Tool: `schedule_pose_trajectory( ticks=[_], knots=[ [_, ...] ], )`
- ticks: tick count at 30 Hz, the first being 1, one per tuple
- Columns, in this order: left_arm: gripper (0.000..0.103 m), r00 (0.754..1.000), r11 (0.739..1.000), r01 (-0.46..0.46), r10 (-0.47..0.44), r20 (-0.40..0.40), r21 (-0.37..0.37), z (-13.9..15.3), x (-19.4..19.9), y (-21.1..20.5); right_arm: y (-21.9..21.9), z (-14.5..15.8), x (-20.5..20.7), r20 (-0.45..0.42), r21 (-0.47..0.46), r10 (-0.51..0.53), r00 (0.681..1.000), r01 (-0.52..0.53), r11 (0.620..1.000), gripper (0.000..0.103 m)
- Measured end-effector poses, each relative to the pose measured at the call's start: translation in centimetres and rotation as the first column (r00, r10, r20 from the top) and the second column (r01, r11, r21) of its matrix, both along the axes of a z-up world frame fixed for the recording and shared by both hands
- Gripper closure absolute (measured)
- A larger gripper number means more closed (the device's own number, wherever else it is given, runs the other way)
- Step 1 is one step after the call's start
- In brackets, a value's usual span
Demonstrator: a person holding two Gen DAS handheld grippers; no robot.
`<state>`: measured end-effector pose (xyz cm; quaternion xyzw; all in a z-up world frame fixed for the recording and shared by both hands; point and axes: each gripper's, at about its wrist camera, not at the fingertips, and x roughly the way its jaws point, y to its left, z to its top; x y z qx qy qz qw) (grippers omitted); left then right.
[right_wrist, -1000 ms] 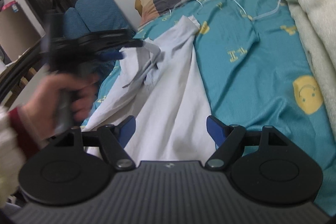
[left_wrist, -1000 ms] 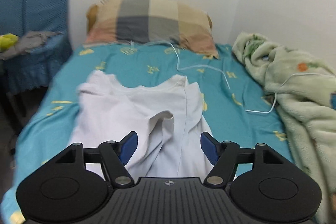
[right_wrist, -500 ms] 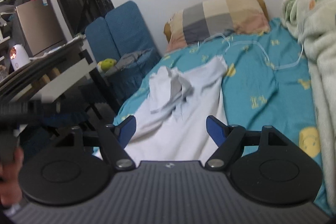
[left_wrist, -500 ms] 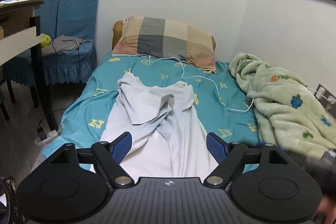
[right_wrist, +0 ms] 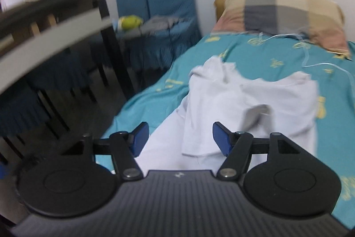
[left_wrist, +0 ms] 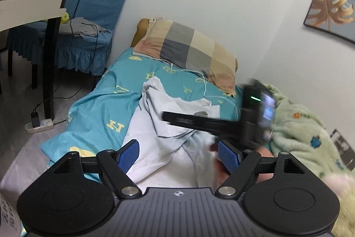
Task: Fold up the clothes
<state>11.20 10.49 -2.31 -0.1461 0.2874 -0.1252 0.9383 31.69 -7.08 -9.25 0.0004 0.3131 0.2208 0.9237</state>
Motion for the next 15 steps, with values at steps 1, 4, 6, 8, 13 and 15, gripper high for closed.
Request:
schedule_pose_trajectory(
  ticks=[1, 4, 6, 8, 13, 15],
  knots=[
    [0.023, 1.0, 1.0, 0.004, -0.004, -0.008, 0.012, -0.4, 0.4, -0.1, 0.8, -0.9, 0.9, -0.009, -0.032, 0.005, 1.0, -0.005, 0.999, 0.038],
    [0.023, 0.999, 1.0, 0.014, -0.014, -0.038, -0.012, -1.3, 1.1, 0.3, 2.0, -3.1, 2.9, -0.039, -0.12, -0.018, 0.999, 0.013, 0.993, 0.049],
    [0.023, 0.999, 0.999, 0.011, -0.013, -0.044, -0.033, -1.4, 1.2, 0.6, 2.0, -3.8, 3.7, -0.049, -0.164, -0.042, 0.998, 0.033, 0.986, 0.077],
    [0.023, 0.999, 0.999, 0.006, -0.008, -0.048, -0.047, -1.3, 0.9, 0.8, 1.9, -4.5, 4.4, -0.058, -0.208, -0.067, 0.996, 0.053, 0.977, 0.098],
    [0.023, 1.0, 0.999, 0.018, -0.019, -0.021, -0.035, -0.3, -0.4, 0.2, -0.3, 0.8, 5.8, 0.087, -0.142, -0.12, 0.989, 0.132, 0.981, 0.098],
    [0.023, 0.999, 1.0, 0.029, -0.029, -0.019, -0.011, -0.3, -0.4, -0.5, -1.8, 2.3, 7.5, 0.127, -0.131, -0.173, 0.977, 0.189, 0.973, 0.098]
  ],
)
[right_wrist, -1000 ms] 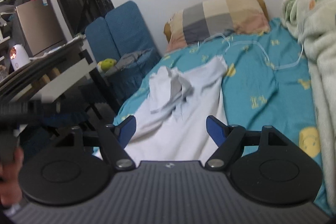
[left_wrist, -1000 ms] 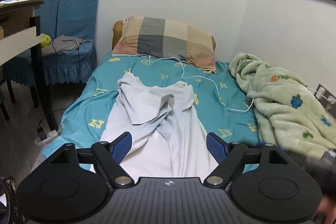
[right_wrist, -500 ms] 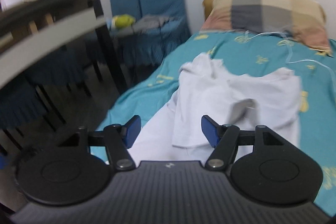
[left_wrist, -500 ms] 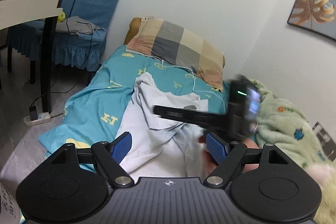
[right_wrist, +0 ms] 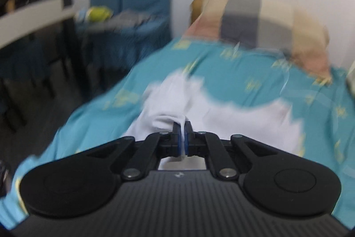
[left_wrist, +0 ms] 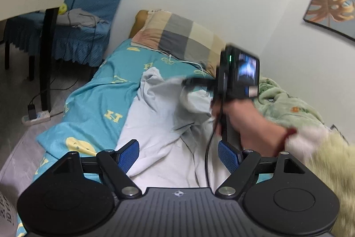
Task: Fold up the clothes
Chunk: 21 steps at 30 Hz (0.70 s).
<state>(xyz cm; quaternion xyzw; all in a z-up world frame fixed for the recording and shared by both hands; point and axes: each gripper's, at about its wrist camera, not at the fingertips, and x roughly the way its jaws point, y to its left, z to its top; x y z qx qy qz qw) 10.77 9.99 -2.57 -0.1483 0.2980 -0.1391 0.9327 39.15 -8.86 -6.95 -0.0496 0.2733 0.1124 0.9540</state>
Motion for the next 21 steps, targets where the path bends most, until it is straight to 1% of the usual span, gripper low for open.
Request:
schedule_pose_trajectory(
  ticks=[2, 3, 6, 11, 13, 14, 16, 19, 21],
  knots=[
    [0.023, 1.0, 1.0, 0.004, -0.004, -0.016, 0.021, -0.3, 0.3, -0.5, -1.7, 0.7, 2.0, 0.017, 0.014, -0.07, 0.997, 0.069, 0.997, 0.098],
    [0.023, 1.0, 1.0, 0.005, -0.005, -0.027, 0.023, -0.6, 0.6, -0.6, -2.7, 0.4, 3.1, 0.01, 0.018, -0.104, 0.995, 0.104, 0.994, 0.098],
    [0.023, 0.999, 1.0, 0.011, -0.009, -0.049, 0.028, -1.3, 1.1, -0.9, -5.0, -1.9, 6.0, -0.035, 0.005, -0.181, 0.983, 0.181, 0.983, 0.098],
    [0.023, 0.995, 0.998, 0.02, -0.014, -0.096, 0.067, -3.1, 2.5, -1.6, -6.6, -6.7, 9.2, -0.093, 0.013, -0.211, 0.973, 0.213, 0.977, 0.098],
    [0.023, 0.992, 0.996, 0.024, -0.014, -0.123, 0.081, -3.8, 3.2, -1.9, -7.0, -8.5, 9.6, -0.121, 0.03, -0.22, 0.968, 0.226, 0.974, 0.098],
    [0.023, 0.992, 0.996, 0.025, -0.014, -0.129, 0.087, -4.0, 3.4, -2.1, -7.4, -9.1, 9.4, -0.124, 0.055, -0.221, 0.967, 0.229, 0.972, 0.097],
    [0.023, 0.99, 0.994, 0.028, -0.014, -0.138, 0.101, -4.3, 3.8, -2.3, -7.9, -9.2, 8.8, -0.105, 0.124, -0.212, 0.971, 0.225, 0.966, 0.095],
    [0.023, 0.991, 0.992, 0.032, -0.015, -0.133, 0.121, -4.4, 3.9, -2.6, -8.8, -8.3, 7.7, -0.111, 0.19, -0.204, 0.973, 0.222, 0.956, 0.093],
    [0.023, 0.991, 0.991, 0.036, -0.019, -0.134, 0.125, -4.3, 3.8, -2.7, -9.2, -7.0, 6.2, -0.105, 0.218, -0.207, 0.973, 0.225, 0.949, 0.087]
  ],
)
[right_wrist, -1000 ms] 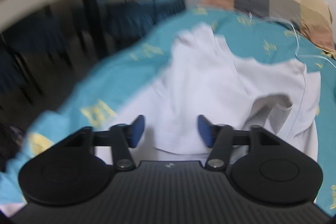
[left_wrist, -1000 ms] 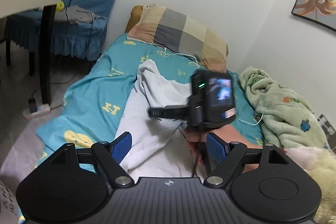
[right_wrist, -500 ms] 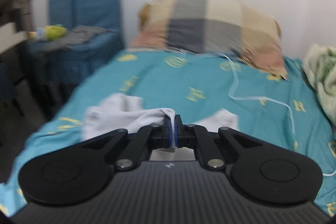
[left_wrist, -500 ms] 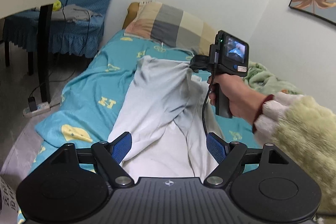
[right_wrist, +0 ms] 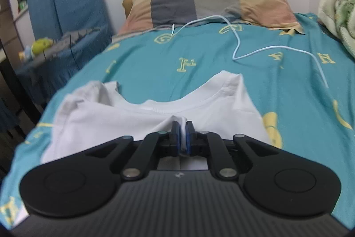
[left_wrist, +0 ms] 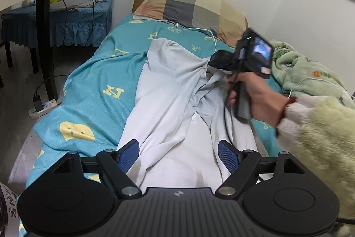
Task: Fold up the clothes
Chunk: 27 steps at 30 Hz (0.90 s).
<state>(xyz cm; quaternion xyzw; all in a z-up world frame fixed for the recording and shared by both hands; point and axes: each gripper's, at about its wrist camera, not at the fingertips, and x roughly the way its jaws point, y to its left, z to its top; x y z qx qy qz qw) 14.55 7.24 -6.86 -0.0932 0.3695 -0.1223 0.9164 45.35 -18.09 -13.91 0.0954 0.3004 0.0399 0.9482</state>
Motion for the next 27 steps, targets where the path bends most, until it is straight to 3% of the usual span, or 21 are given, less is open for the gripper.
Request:
schedule_pose_trajectory(
  ticks=[2, 4, 7, 9, 12, 16, 21, 24, 27],
  knots=[
    [0.023, 1.0, 1.0, 0.005, -0.005, -0.009, -0.024, 0.1, -0.3, 0.0, -0.3, 1.8, -2.0, 0.024, 0.034, 0.012, 1.0, -0.013, 0.999, 0.046],
    [0.023, 1.0, 0.998, 0.002, -0.003, -0.018, -0.059, 0.1, -0.6, 0.1, -0.5, 3.8, -4.9, 0.063, 0.07, 0.02, 0.998, -0.024, 0.997, 0.033],
    [0.023, 1.0, 0.997, 0.0, 0.0, -0.006, -0.073, 0.5, -1.5, 0.1, -0.7, 6.9, -9.7, 0.075, 0.111, 0.052, 0.996, -0.06, 0.992, 0.034],
    [0.023, 1.0, 0.999, -0.013, 0.013, 0.009, -0.053, 0.9, -2.1, 0.2, -0.3, 8.8, -13.5, 0.076, 0.087, 0.065, 0.995, -0.071, 0.994, 0.034],
    [0.023, 0.999, 1.0, -0.022, 0.022, 0.031, -0.023, 2.0, -3.3, 0.1, -0.3, 11.4, -20.2, 0.088, 0.084, 0.096, 0.992, -0.103, 0.991, 0.034],
    [0.022, 0.998, 0.998, 0.0, 0.004, 0.06, -0.058, 3.5, -4.8, 0.4, -1.4, 13.4, -30.4, 0.094, 0.127, 0.097, 0.991, -0.109, 0.986, 0.035],
    [0.022, 0.999, 0.997, 0.015, -0.017, -0.036, -0.078, 4.7, -5.6, 2.4, -2.7, 12.5, -40.6, 0.078, 0.151, 0.12, 0.99, -0.131, 0.98, 0.035],
    [0.022, 0.992, 0.995, 0.027, -0.039, -0.124, -0.101, 5.1, -5.9, 5.1, -3.6, 11.1, -43.0, 0.056, 0.151, 0.117, 0.992, -0.124, 0.981, 0.034],
    [0.022, 0.98, 0.999, 0.037, -0.043, -0.192, -0.036, 4.5, -5.9, 8.6, -4.2, 10.0, -43.3, 0.038, 0.174, 0.121, 0.992, -0.126, 0.977, 0.034]
  ],
)
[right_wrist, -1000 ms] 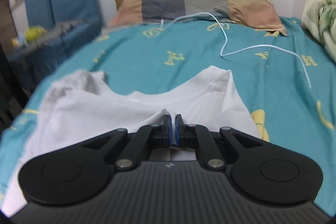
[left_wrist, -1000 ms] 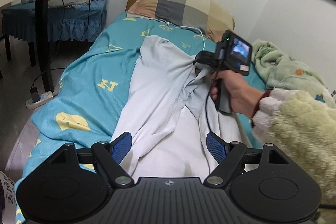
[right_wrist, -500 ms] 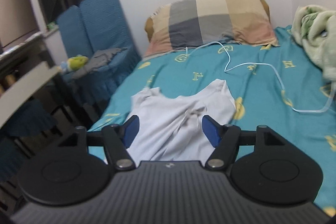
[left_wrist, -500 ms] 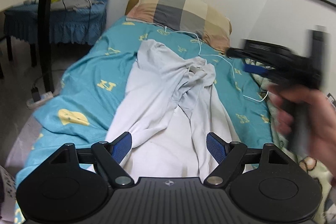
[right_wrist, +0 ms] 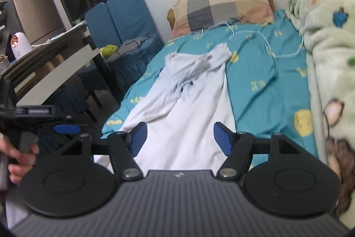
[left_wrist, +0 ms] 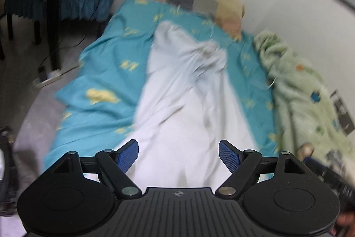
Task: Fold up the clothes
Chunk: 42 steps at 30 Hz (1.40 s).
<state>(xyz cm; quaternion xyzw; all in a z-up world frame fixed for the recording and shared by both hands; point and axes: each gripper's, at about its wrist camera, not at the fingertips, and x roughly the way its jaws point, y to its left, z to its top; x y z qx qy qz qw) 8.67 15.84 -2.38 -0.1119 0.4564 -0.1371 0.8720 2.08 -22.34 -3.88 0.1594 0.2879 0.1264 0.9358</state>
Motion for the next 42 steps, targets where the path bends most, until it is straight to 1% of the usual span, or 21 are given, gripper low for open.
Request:
schedule_pose_trajectory(
  ticks=[1, 4, 6, 8, 11, 12, 14, 15, 17, 18, 19, 22, 26, 29, 31, 32, 33, 35, 37, 41, 42],
  knots=[
    [0.022, 1.0, 1.0, 0.001, -0.001, -0.017, 0.03, -0.6, 0.1, 1.3, 0.0, -0.3, 0.4, -0.009, 0.011, 0.005, 1.0, -0.005, 1.0, 0.034],
    [0.022, 0.998, 0.997, 0.006, -0.002, -0.061, 0.071, -3.1, 0.6, 5.8, 0.1, -1.3, 1.5, -0.036, 0.043, 0.026, 0.999, -0.025, 0.999, 0.034],
    [0.022, 0.995, 0.998, 0.03, -0.025, -0.095, 0.05, -5.1, 0.9, 8.3, 0.5, -1.9, 1.9, -0.056, 0.049, 0.045, 0.997, -0.042, 0.998, 0.034],
    [0.023, 0.986, 0.997, 0.074, -0.071, -0.152, 0.014, -7.4, 0.9, 9.9, 1.0, -2.4, 2.1, -0.076, 0.043, 0.064, 0.995, -0.061, 0.997, 0.034],
    [0.027, 0.971, 0.993, 0.113, -0.113, -0.212, -0.012, -10.1, 0.6, 11.1, 1.4, -2.9, 2.6, -0.103, 0.044, 0.075, 0.992, -0.071, 0.997, 0.034],
    [0.027, 0.965, 0.991, 0.129, -0.134, -0.223, -0.036, -10.8, 0.5, 11.4, 1.4, -3.1, 2.7, -0.11, 0.053, 0.075, 0.991, -0.07, 0.996, 0.034],
    [0.031, 0.955, 0.985, 0.148, -0.166, -0.246, -0.092, -11.9, 0.3, 11.8, 1.4, -3.2, 3.0, -0.12, 0.072, 0.077, 0.99, -0.068, 0.995, 0.034],
    [0.036, 0.95, 0.981, 0.156, -0.18, -0.256, -0.111, -12.2, 0.3, 11.9, 1.4, -3.3, 3.2, -0.125, 0.074, 0.078, 0.989, -0.069, 0.995, 0.034],
    [0.047, 0.946, 0.977, 0.186, -0.208, -0.25, -0.107, -11.9, -0.1, 11.4, 1.6, -3.4, 3.4, -0.131, 0.073, 0.077, 0.988, -0.068, 0.995, 0.034],
    [0.071, 0.944, 0.974, 0.201, -0.221, -0.245, -0.103, -11.7, -0.3, 11.1, 1.7, -3.4, 3.5, -0.133, 0.069, 0.075, 0.988, -0.066, 0.995, 0.034],
    [0.101, 0.942, 0.972, 0.219, -0.234, -0.24, -0.088, -11.1, -0.5, 10.6, 1.8, -3.5, 3.6, -0.136, 0.067, 0.073, 0.988, -0.064, 0.996, 0.034],
    [0.101, 0.936, 0.962, 0.271, -0.272, -0.224, -0.036, -9.1, -1.2, 9.0, 1.8, -3.7, 3.8, -0.153, 0.063, 0.062, 0.986, -0.053, 0.997, 0.034],
    [0.101, 0.926, 0.931, 0.362, -0.354, -0.132, 0.039, -3.2, -2.8, 4.7, 1.6, -4.0, 3.7, -0.178, 0.029, 0.036, 0.983, -0.032, 0.999, 0.034],
    [0.101, 0.899, 0.893, 0.437, -0.432, -0.07, 0.108, 1.2, -4.9, -0.1, 1.0, -4.2, 3.3, -0.197, 0.025, 0.017, 0.98, -0.012, 1.0, 0.034],
    [0.101, 0.874, 0.864, 0.485, -0.484, -0.042, 0.137, 3.2, -6.6, -4.0, 0.4, -4.2, 3.0, -0.205, 0.033, 0.005, 0.979, 0.002, 0.999, 0.034],
    [0.101, 0.864, 0.854, 0.502, -0.503, -0.034, 0.138, 3.8, -7.2, -5.8, 0.1, -4.2, 2.8, -0.207, 0.039, 0.001, 0.978, 0.007, 0.999, 0.034],
    [0.101, 0.853, 0.843, 0.52, -0.521, -0.031, 0.137, 3.9, -7.8, -7.6, -0.3, -4.2, 2.6, -0.209, 0.044, -0.004, 0.978, 0.014, 0.999, 0.034],
    [0.101, 0.833, 0.82, 0.551, -0.551, -0.043, 0.158, 3.2, -9.1, -11.4, -0.8, -4.1, 2.4, -0.211, 0.046, -0.015, 0.977, 0.025, 0.999, 0.034],
    [0.101, 0.82, 0.804, 0.572, -0.567, -0.081, 0.162, 1.3, -9.6, -14.3, -1.5, -4.1, 2.4, -0.215, 0.052, -0.027, 0.976, 0.039, 0.998, 0.034],
    [0.1, 0.816, 0.81, 0.571, -0.542, -0.203, 0.133, -4.8, -8.5, -17.8, -2.6, -4.7, 2.7, -0.244, 0.077, -0.022, 0.97, 0.042, 0.996, 0.034],
    [0.1, 0.816, 0.817, 0.564, -0.53, -0.23, 0.121, -5.8, -8.1, -18.0, -2.7, -5.0, 2.8, -0.257, 0.073, -0.016, 0.966, 0.036, 0.997, 0.034]
  ],
)
